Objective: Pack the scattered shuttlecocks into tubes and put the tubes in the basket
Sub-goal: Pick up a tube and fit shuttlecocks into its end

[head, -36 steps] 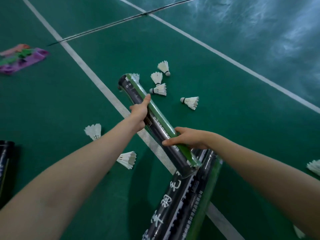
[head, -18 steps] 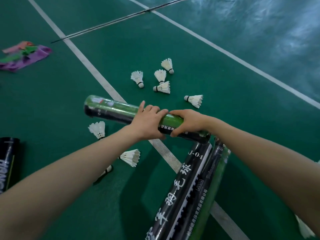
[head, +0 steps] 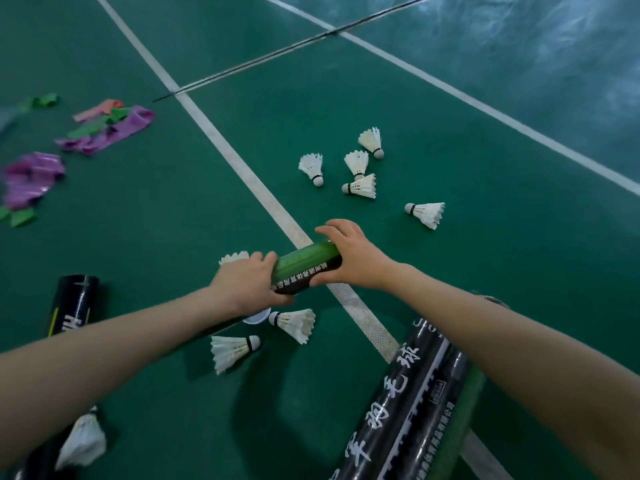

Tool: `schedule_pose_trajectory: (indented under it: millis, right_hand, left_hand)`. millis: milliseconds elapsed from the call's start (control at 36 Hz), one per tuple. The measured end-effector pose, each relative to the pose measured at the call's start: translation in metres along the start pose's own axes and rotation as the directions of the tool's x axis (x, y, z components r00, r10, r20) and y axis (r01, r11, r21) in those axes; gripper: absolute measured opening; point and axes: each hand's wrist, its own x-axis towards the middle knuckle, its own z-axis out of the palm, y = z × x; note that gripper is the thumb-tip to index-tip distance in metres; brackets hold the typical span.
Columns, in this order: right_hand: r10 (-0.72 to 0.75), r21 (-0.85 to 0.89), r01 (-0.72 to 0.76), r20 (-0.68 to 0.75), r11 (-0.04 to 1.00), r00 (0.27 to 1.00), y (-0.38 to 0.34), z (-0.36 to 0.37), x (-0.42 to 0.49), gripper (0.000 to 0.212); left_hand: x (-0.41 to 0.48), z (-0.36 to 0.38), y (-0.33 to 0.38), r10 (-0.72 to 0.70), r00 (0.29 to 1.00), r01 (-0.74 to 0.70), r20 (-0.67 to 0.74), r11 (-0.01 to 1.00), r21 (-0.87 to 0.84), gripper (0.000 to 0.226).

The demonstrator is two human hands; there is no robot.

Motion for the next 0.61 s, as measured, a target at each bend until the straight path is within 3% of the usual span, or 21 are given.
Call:
schedule_pose_trajectory:
  millis: [167,250,306,389,500,611]
  right_hand:
    - [0.028,0.212,-0.02,-0.034,0.977,0.999,-0.018,0.038,0.016,0.088]
    - [0.137,0.25,-0.158,0.101,0.955,0.985,-0.026,0.061,0.033,0.074]
    - [0.137,0.157,-0.166,0.181,0.974,0.974,-0.032,0.078,0.043,0.061]
    - [0.061,-0.002,-0.063,0.29,0.998,0.955,-0.046,0.104,0.057,0.049]
    - [0.064,-0.179,0.016,0.431,0.984,0.9,-0.061,0.134,0.073,0.062]
    - [0.049,-0.415,0.135,0.404,0.9,0.914,-0.065,0.149,0.081,0.084]
  left_hand:
    - [-0.044,0.046,-0.037,-0.193,0.979,0.202,0.064,0.959,-0.198,0.069]
    - [-0.065,0.065,-0.058,-0.288,0.952,0.306,0.105,0.908,-0.287,0.063]
    - [-0.076,0.074,-0.072,-0.343,0.93,0.368,0.133,0.873,-0.319,0.062]
    - [-0.087,0.083,-0.085,-0.381,0.91,0.414,0.163,0.846,-0.337,0.062]
    - [-0.092,0.089,-0.094,-0.395,0.901,0.433,0.178,0.821,-0.373,0.062]
    - [-0.091,0.09,-0.095,-0.391,0.904,0.427,0.173,0.8,-0.421,0.06]
